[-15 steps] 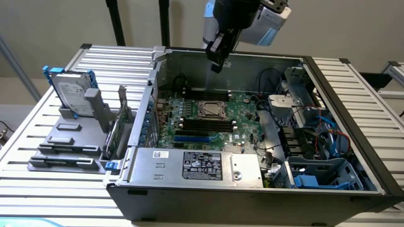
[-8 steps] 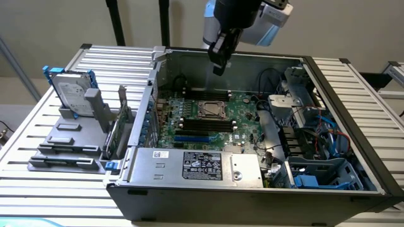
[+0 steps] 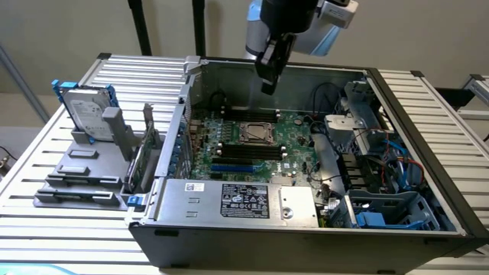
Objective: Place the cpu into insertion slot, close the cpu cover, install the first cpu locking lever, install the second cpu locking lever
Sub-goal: 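Install the second cpu locking lever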
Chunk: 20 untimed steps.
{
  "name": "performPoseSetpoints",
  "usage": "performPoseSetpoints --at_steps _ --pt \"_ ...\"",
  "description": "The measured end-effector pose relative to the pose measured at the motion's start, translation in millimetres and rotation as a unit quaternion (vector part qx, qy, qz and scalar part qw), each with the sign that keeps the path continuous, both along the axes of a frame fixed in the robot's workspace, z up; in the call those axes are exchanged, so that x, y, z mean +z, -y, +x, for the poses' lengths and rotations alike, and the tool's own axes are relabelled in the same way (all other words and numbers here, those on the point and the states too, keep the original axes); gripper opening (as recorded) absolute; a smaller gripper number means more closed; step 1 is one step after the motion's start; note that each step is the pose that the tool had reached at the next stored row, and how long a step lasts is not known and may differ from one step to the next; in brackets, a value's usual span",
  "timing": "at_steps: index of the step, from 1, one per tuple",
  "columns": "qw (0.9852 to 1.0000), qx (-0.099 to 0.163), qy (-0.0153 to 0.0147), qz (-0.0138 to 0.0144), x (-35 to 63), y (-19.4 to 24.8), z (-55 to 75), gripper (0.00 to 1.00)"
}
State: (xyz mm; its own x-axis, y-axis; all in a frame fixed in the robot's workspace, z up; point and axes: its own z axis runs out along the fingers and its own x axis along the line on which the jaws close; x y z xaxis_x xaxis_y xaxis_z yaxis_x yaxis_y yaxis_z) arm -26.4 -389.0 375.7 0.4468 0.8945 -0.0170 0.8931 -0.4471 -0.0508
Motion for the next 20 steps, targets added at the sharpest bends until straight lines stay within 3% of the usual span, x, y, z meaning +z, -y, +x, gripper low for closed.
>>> performPoseSetpoints --at_steps 2,8,10,12,20 --pt "1.0000 0.001 0.0008 -0.0040 3.2 1.2 -0.1 0.11" --pt "1.0000 0.003 0.0008 -0.0046 29.7 8.2 0.0 0.11" --pt "1.0000 0.003 0.0009 -0.0035 37.6 9.8 -0.1 0.11" --pt "1.0000 0.003 0.0009 -0.0021 38.8 10.0 -0.1 0.11" --pt "1.0000 0.003 0.0009 -0.0020 38.8 10.0 0.0 0.11"
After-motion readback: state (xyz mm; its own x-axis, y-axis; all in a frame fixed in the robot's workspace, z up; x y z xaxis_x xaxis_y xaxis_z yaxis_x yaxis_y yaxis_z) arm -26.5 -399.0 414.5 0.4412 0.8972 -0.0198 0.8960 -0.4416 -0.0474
